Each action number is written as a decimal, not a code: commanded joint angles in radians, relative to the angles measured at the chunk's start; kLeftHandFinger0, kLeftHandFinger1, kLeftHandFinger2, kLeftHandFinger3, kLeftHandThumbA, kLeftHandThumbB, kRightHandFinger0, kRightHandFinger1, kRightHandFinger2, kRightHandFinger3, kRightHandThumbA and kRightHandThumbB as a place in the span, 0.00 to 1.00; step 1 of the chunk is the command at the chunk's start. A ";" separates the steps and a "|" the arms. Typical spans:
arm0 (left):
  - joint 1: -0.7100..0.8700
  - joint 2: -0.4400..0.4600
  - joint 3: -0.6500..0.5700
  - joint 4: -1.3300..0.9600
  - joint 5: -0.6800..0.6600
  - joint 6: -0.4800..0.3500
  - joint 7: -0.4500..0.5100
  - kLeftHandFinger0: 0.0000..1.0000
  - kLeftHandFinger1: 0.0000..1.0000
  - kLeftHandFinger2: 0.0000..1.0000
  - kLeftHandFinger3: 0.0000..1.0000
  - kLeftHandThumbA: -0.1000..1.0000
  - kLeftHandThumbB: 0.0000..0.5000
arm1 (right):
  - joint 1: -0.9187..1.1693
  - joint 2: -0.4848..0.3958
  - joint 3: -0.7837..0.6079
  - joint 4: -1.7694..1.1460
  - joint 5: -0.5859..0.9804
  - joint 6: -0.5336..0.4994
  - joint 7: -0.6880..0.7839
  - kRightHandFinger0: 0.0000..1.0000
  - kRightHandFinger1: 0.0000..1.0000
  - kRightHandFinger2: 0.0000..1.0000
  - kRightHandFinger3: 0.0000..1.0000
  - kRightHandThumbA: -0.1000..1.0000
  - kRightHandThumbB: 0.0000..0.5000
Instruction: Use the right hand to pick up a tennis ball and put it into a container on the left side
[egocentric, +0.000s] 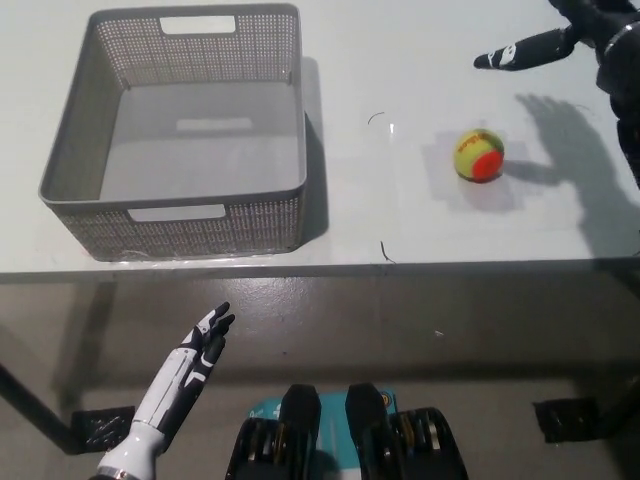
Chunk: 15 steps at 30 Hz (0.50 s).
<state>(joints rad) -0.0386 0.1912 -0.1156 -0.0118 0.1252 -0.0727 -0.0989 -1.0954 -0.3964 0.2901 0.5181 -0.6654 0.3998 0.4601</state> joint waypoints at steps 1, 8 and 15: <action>0.001 0.009 0.003 -0.040 -0.002 -0.047 -0.010 1.00 1.00 1.00 1.00 1.00 0.40 | -0.089 0.022 -0.011 0.091 0.046 -0.049 -0.047 1.00 1.00 1.00 1.00 1.00 0.90; 0.006 0.008 0.004 -0.052 0.000 -0.035 -0.010 1.00 1.00 1.00 1.00 1.00 0.39 | -0.134 0.047 0.019 0.265 0.049 -0.098 -0.059 1.00 1.00 1.00 1.00 1.00 0.93; 0.005 0.009 0.004 -0.052 -0.002 -0.035 -0.013 1.00 1.00 1.00 1.00 1.00 0.36 | -0.176 0.072 0.044 0.410 0.059 -0.127 -0.051 1.00 1.00 1.00 1.00 1.00 0.94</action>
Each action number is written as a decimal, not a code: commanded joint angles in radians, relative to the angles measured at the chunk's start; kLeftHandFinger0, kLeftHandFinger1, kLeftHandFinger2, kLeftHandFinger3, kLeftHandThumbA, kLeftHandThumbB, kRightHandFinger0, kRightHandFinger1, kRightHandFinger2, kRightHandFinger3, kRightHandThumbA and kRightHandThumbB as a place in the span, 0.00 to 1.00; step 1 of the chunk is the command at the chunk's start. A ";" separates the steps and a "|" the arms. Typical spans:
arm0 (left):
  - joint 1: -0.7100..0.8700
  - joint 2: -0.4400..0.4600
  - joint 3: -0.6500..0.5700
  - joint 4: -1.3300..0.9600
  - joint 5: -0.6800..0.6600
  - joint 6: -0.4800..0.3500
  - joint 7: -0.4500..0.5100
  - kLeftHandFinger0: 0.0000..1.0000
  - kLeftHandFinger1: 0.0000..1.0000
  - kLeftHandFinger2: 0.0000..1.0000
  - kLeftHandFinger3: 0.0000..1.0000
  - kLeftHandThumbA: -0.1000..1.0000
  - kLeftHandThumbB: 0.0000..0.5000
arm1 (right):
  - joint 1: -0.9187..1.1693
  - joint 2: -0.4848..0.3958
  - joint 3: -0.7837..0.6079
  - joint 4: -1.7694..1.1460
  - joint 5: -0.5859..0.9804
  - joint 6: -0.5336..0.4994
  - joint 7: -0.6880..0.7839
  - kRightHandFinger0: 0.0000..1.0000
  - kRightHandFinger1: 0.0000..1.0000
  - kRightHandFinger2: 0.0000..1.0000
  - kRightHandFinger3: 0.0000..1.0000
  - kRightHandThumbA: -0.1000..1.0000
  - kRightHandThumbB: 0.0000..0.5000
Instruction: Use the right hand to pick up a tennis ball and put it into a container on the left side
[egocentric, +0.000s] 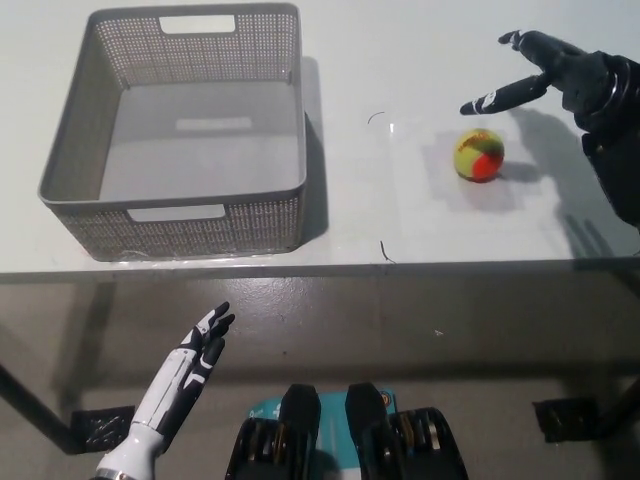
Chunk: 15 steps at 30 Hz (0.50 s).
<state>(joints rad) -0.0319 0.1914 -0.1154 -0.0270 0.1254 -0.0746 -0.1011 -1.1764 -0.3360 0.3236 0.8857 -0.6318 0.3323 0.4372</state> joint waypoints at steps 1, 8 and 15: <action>-0.002 0.009 0.004 -0.036 -0.001 -0.036 -0.010 1.00 1.00 1.00 1.00 1.00 0.36 | -0.097 0.014 0.014 0.056 0.028 -0.064 -0.027 1.00 1.00 1.00 1.00 1.00 0.91; -0.004 0.008 0.005 -0.027 -0.003 -0.042 -0.010 1.00 1.00 1.00 1.00 1.00 0.37 | -0.123 0.033 0.056 0.187 0.022 -0.107 -0.053 1.00 1.00 1.00 1.00 1.00 0.94; -0.003 0.008 0.004 -0.031 0.004 -0.040 -0.007 1.00 1.00 1.00 1.00 1.00 0.35 | -0.132 0.050 0.078 0.282 0.027 -0.170 -0.085 1.00 1.00 1.00 1.00 1.00 0.88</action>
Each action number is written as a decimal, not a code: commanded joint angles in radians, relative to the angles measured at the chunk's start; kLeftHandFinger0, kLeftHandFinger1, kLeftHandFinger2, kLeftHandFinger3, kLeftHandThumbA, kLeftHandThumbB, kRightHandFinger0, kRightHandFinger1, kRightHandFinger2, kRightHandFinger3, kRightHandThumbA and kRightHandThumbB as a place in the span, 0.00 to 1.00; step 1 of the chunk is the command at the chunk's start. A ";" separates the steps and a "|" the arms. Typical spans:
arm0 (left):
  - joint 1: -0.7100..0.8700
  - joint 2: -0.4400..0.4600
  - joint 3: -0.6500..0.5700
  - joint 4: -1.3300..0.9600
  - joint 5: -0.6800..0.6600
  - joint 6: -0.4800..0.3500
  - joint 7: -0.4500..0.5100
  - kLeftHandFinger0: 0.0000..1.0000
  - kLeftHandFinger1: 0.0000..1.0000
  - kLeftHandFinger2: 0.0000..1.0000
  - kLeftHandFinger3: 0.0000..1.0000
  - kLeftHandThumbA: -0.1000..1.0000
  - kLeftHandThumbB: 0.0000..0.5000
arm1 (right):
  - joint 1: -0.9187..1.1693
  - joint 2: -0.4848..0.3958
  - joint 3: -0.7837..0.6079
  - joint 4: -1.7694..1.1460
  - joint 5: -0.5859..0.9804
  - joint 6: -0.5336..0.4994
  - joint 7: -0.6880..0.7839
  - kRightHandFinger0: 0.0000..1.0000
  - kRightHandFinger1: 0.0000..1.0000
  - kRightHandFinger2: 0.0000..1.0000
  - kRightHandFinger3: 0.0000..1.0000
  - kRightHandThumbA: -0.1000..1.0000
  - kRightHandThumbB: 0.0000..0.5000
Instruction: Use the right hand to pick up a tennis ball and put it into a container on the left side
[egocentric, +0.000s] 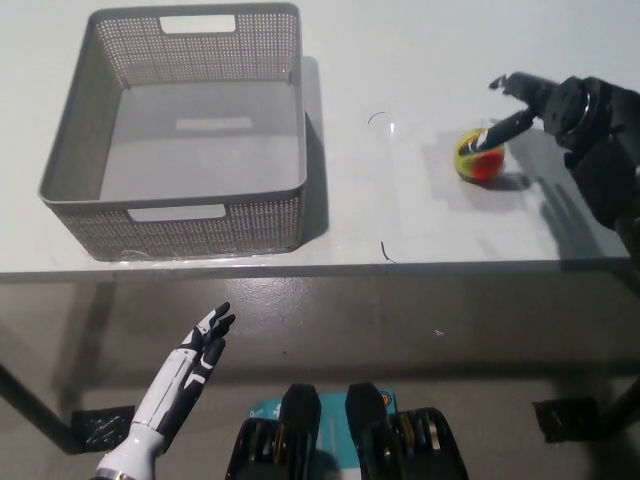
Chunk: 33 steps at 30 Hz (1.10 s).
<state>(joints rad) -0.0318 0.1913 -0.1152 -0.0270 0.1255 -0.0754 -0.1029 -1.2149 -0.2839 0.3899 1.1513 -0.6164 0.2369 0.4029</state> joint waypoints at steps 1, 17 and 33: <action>-0.003 0.009 0.004 -0.029 0.002 -0.040 -0.007 1.00 1.00 1.00 1.00 1.00 0.35 | -0.092 -0.001 0.013 0.025 0.015 -0.088 -0.050 1.00 1.00 1.00 1.00 1.00 0.88; -0.009 0.011 0.007 -0.029 0.006 -0.031 -0.006 1.00 1.00 1.00 1.00 1.00 0.37 | -0.099 0.012 0.010 0.127 0.052 -0.150 -0.062 1.00 1.00 1.00 1.00 1.00 0.79; -0.016 0.013 0.008 -0.023 0.002 -0.038 -0.007 1.00 1.00 1.00 1.00 1.00 0.40 | -0.110 0.025 -0.023 0.196 0.110 -0.124 -0.050 1.00 1.00 1.00 1.00 1.00 0.90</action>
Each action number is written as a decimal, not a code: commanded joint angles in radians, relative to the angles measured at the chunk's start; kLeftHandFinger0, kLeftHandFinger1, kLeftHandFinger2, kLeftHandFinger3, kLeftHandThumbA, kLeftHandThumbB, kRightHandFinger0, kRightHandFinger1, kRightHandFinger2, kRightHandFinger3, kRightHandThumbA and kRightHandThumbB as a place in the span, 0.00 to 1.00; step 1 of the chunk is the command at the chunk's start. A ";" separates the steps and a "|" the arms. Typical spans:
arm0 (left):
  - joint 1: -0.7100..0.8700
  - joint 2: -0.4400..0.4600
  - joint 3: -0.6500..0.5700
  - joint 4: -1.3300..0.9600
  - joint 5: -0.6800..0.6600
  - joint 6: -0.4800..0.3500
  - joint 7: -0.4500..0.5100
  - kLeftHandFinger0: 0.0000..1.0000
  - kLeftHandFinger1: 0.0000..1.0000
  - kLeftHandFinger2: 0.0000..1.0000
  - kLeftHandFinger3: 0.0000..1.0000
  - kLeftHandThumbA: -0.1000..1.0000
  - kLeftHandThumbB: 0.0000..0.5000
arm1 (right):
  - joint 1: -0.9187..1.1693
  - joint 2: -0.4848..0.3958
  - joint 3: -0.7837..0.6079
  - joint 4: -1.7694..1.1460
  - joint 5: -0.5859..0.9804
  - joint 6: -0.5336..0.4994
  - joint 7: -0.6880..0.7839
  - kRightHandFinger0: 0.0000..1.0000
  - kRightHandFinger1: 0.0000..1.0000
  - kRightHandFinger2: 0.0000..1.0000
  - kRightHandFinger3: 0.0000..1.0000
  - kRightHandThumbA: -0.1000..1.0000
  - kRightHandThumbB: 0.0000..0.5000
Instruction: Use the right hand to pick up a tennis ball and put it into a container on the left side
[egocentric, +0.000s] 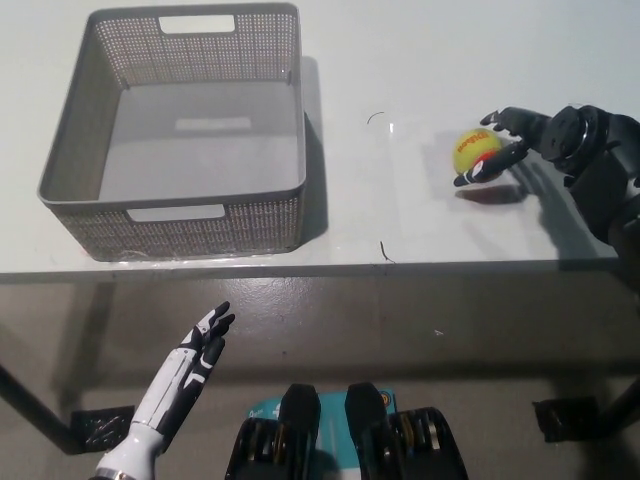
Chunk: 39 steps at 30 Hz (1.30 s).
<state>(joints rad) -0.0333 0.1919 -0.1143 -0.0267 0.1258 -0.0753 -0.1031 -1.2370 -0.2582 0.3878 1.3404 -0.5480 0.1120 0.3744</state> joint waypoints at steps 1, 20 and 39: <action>-0.019 0.014 0.009 -0.021 0.001 -0.040 -0.007 1.00 1.00 1.00 1.00 1.00 0.40 | -0.090 0.000 -0.024 0.009 0.045 -0.001 -0.022 1.00 1.00 1.00 1.00 1.00 0.87; -0.026 0.014 0.012 -0.022 -0.002 -0.036 -0.007 1.00 1.00 1.00 1.00 1.00 0.43 | -0.023 0.019 -0.109 0.012 0.098 -0.129 -0.392 0.00 0.09 0.31 0.39 0.60 0.00; -0.049 0.016 0.020 -0.012 -0.010 -0.033 -0.009 1.00 1.00 1.00 1.00 1.00 0.41 | -0.047 0.017 -0.156 0.002 0.167 -0.160 -0.454 0.05 0.45 0.73 0.59 0.61 0.00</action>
<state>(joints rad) -0.0616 0.1930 -0.1065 -0.0230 0.1242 -0.0746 -0.1032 -1.2078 -0.2293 0.2673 1.3764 -0.4323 0.0139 -0.0004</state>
